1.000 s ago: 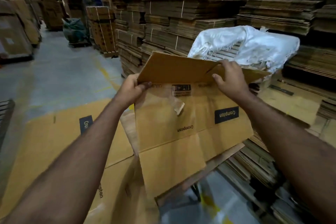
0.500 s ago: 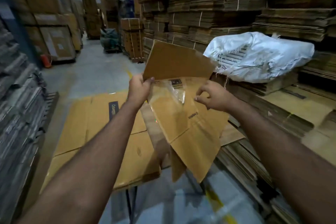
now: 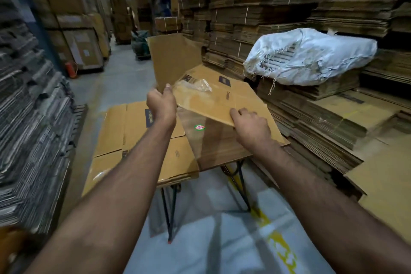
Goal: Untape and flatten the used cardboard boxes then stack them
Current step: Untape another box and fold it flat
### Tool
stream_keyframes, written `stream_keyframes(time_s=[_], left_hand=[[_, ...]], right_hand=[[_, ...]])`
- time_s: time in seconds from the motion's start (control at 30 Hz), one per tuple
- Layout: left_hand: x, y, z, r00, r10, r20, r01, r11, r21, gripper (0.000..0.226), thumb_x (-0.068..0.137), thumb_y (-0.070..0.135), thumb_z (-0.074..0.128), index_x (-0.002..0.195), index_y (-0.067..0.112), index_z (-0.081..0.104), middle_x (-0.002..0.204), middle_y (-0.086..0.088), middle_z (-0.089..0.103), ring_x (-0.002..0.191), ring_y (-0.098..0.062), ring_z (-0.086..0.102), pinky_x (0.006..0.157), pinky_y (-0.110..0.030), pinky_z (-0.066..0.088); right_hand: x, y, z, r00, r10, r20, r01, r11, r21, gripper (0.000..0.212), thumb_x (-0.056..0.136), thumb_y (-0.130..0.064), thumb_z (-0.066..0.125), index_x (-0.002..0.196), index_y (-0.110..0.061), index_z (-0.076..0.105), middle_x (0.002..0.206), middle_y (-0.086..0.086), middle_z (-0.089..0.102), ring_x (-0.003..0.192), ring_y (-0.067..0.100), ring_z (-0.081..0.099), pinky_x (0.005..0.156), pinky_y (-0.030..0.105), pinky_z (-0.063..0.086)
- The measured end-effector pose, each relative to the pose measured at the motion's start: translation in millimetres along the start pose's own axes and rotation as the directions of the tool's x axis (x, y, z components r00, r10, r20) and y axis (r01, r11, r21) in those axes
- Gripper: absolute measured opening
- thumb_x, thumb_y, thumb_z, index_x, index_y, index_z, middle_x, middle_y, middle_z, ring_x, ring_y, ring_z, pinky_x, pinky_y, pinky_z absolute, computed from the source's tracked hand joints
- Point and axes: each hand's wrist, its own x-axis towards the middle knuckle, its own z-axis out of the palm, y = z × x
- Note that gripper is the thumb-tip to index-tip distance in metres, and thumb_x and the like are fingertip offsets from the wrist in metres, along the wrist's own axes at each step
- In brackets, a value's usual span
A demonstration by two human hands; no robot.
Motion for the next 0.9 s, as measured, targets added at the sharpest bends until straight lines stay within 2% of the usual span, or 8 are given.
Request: stream_keyframes(time_s=[0.07,0.17,0.27,0.4,0.5,0.57,0.67,0.9], left_hand=[[8.0,-5.8,-20.1,0.999,-0.050,0.000,0.049,0.995,-0.092,0.042,0.093,0.021,0.061,0.127,-0.002,0.054,0.101,-0.005,0.064,0.094,-0.021,0.062,0.090,-0.037,0.054],[23.8,-16.9,-54.7,0.995,-0.099,-0.020,0.094,0.978,-0.186,0.046,0.095,0.020,0.060,0.137,0.006,0.047,0.127,-0.008,0.059,0.109,-0.023,0.062,0.095,-0.044,0.053],[47.3,-31.9,-94.9,0.988,-0.152,0.039,0.157,0.957,-0.243,0.029,0.098,0.016,0.057,0.126,0.012,0.048,0.105,-0.001,0.061,0.087,-0.018,0.064,0.074,-0.038,0.059],[95.5,-75.1,-160.8,0.965,-0.260,0.020,0.260,0.957,-0.128,0.042,0.091,0.017,0.066,0.127,0.004,0.050,0.119,-0.012,0.061,0.099,-0.026,0.065,0.084,-0.044,0.059],[122.7,-106.9,-197.4,0.906,-0.422,0.041,0.423,0.906,-0.005,0.022,0.088,0.001,0.065,0.107,0.002,0.052,0.091,-0.012,0.063,0.073,-0.019,0.064,0.054,-0.025,0.056],[136.3,-128.1,-217.8,0.803,-0.585,0.118,0.587,0.810,0.022,0.007,0.090,0.001,0.058,0.088,0.006,0.054,0.068,-0.009,0.059,0.058,-0.015,0.059,0.040,-0.020,0.049],[157.4,-163.0,-241.0,0.722,-0.671,0.167,0.667,0.740,0.091,0.003,0.093,0.009,0.059,0.090,0.008,0.058,0.067,-0.006,0.060,0.063,-0.016,0.058,0.044,-0.021,0.051],[187.4,-185.8,-242.6,0.738,-0.631,0.239,0.649,0.761,0.006,0.010,0.094,0.007,0.061,0.103,0.006,0.061,0.092,-0.009,0.071,0.077,-0.018,0.067,0.055,-0.020,0.057]], right_hand=[[6.2,-10.5,-1.3,0.999,-0.028,-0.046,0.027,0.999,-0.022,0.044,0.091,-0.017,0.057,0.132,-0.019,0.041,0.120,0.008,0.057,0.102,0.031,0.058,0.075,0.045,0.052],[23.6,-37.8,2.7,0.992,-0.103,-0.067,0.100,0.994,-0.043,0.045,0.092,-0.017,0.056,0.134,-0.021,0.039,0.121,0.008,0.056,0.103,0.031,0.058,0.072,0.042,0.049],[44.0,-75.1,12.8,0.979,-0.185,-0.090,0.179,0.981,-0.071,0.048,0.093,-0.017,0.054,0.138,-0.022,0.037,0.123,0.007,0.057,0.105,0.030,0.057,0.073,0.039,0.048],[69.0,-137.8,44.4,0.955,-0.295,-0.003,0.295,0.955,-0.042,0.054,0.091,-0.014,0.056,0.140,-0.023,0.036,0.124,0.004,0.057,0.107,0.029,0.057,0.078,0.039,0.048],[89.4,-173.4,74.6,0.934,-0.306,0.187,0.311,0.950,0.002,0.054,0.091,-0.015,0.057,0.140,-0.028,0.039,0.128,0.004,0.057,0.112,0.029,0.057,0.080,0.038,0.047],[102.4,-192.5,93.7,0.909,-0.287,0.302,0.304,0.953,-0.008,0.049,0.093,-0.015,0.054,0.138,-0.030,0.041,0.126,0.003,0.057,0.112,0.029,0.056,0.080,0.038,0.049],[119.7,-214.3,120.2,0.902,-0.277,0.331,0.301,0.953,-0.023,0.050,0.090,-0.016,0.059,0.135,-0.029,0.041,0.122,0.001,0.058,0.108,0.028,0.058,0.083,0.041,0.054],[159.7,-233.9,151.8,0.921,-0.245,0.303,0.261,0.965,-0.013,0.050,0.097,-0.013,0.042,0.143,-0.031,0.036,0.141,-0.002,0.050,0.120,0.026,0.055,0.096,0.041,0.049]])
